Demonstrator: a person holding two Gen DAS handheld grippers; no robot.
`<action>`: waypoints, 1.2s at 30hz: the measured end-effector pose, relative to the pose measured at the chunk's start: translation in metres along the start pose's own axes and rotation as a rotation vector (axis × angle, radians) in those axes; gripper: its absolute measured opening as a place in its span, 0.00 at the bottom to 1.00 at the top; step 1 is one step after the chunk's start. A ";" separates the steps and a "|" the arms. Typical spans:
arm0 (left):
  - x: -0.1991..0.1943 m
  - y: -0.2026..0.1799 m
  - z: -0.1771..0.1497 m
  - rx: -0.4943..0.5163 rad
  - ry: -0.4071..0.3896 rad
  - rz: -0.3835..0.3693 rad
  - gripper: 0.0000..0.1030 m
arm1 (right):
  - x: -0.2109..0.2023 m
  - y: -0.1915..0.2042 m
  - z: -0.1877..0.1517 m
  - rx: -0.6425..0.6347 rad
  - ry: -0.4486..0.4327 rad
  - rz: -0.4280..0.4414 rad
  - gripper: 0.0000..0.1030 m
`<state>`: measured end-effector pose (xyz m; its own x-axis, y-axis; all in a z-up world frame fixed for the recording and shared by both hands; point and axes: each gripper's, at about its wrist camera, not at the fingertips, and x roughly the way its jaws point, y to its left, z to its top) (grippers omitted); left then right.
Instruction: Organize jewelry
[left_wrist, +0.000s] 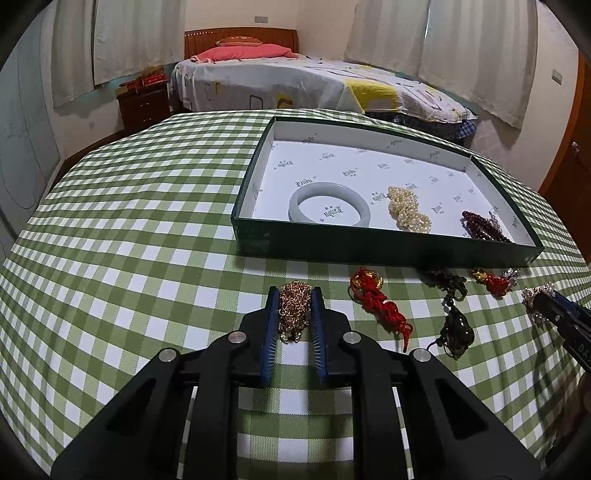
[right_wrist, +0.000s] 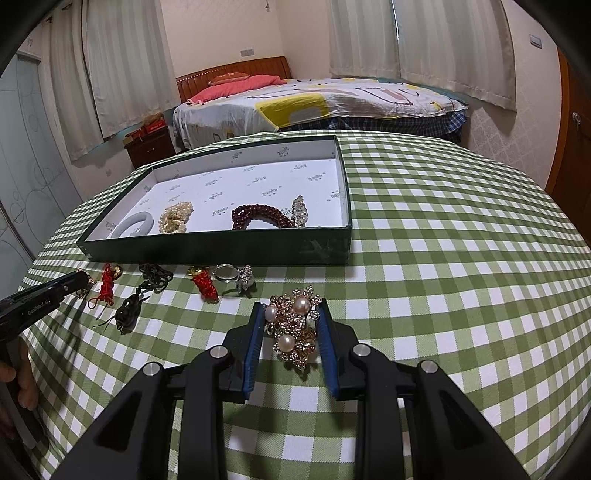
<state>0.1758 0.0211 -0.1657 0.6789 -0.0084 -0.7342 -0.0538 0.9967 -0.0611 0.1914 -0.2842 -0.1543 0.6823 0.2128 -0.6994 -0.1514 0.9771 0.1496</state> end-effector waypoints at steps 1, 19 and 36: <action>-0.001 0.000 0.000 0.000 -0.001 0.001 0.16 | 0.000 0.001 0.000 0.000 0.000 0.001 0.28; -0.022 -0.004 -0.001 0.015 -0.042 0.003 0.16 | -0.009 0.006 -0.002 -0.004 -0.015 0.018 0.12; -0.022 -0.007 -0.004 0.021 -0.035 -0.001 0.16 | 0.008 -0.002 0.000 0.024 0.047 0.010 0.49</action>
<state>0.1587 0.0143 -0.1521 0.7043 -0.0070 -0.7098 -0.0380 0.9981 -0.0475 0.1970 -0.2845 -0.1607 0.6466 0.2228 -0.7296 -0.1407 0.9748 0.1730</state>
